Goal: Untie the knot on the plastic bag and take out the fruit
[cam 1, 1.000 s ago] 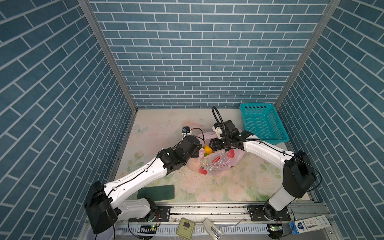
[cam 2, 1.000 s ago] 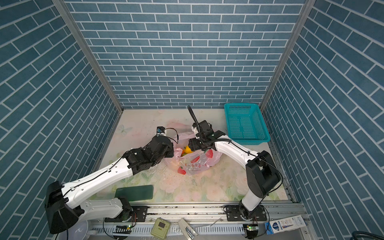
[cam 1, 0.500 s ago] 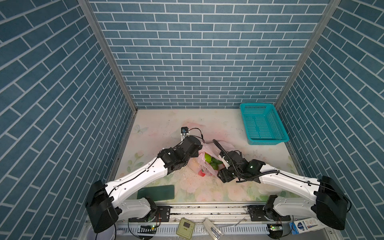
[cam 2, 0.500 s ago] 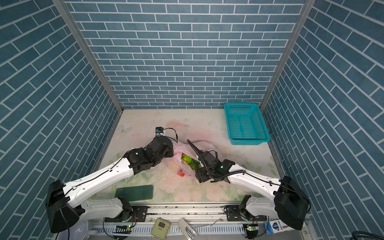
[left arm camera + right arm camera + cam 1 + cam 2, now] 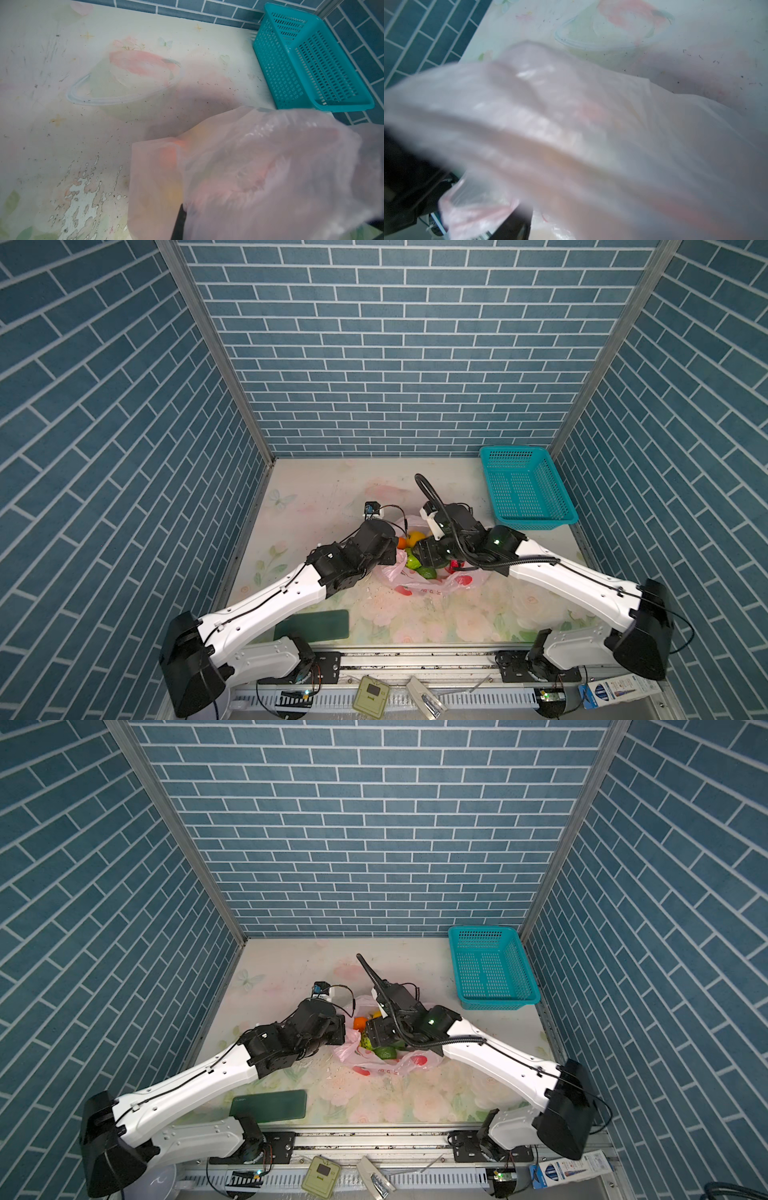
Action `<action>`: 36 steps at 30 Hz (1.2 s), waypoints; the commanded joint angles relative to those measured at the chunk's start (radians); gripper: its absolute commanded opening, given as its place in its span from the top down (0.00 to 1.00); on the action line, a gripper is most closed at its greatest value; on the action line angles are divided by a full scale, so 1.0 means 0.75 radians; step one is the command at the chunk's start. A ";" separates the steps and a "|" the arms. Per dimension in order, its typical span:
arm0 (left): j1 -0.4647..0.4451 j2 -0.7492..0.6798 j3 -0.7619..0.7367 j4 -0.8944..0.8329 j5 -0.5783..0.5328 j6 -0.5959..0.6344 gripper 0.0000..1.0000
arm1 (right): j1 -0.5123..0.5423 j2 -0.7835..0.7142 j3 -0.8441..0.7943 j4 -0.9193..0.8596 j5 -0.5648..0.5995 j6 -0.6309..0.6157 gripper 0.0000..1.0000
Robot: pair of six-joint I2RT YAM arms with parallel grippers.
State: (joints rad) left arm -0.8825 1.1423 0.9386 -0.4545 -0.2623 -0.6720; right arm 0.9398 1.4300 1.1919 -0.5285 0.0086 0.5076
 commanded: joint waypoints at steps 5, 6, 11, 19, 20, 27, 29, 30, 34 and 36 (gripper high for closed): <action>-0.024 -0.022 -0.062 -0.016 0.061 0.115 1.00 | -0.150 0.254 0.102 0.238 0.309 0.106 0.27; -0.027 -0.018 -0.072 -0.029 0.056 0.119 1.00 | -0.175 0.264 0.116 0.260 0.378 0.096 0.27; -0.033 -0.033 -0.122 -0.066 0.020 0.129 1.00 | -0.289 0.284 0.133 0.326 0.587 0.019 0.27; -0.031 0.045 -0.034 -0.012 0.035 0.135 1.00 | -0.283 0.251 0.104 0.229 0.245 -0.090 0.26; -0.028 0.056 -0.019 -0.005 0.043 0.123 1.00 | -0.255 0.219 0.095 0.192 0.232 -0.099 0.26; 0.036 0.020 0.001 0.017 0.127 0.018 1.00 | -0.109 0.036 -0.091 0.174 0.218 -0.046 0.26; 0.062 -0.007 -0.013 0.035 0.163 -0.010 1.00 | -0.098 0.015 -0.174 0.271 0.241 -0.032 0.27; 0.073 -0.018 -0.018 0.047 0.184 -0.021 1.00 | -0.092 0.012 -0.214 0.337 0.258 -0.030 0.27; 0.091 -0.034 -0.007 0.077 0.230 -0.028 1.00 | -0.073 0.070 -0.296 0.527 0.302 -0.084 0.27; 0.096 -0.034 -0.008 0.096 0.237 -0.025 1.00 | -0.069 0.115 -0.283 0.516 0.290 -0.099 0.27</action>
State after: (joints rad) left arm -0.8185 1.1263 0.9218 -0.4141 -0.1192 -0.6781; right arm 0.8787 1.4803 1.0039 -0.2249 0.2054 0.4625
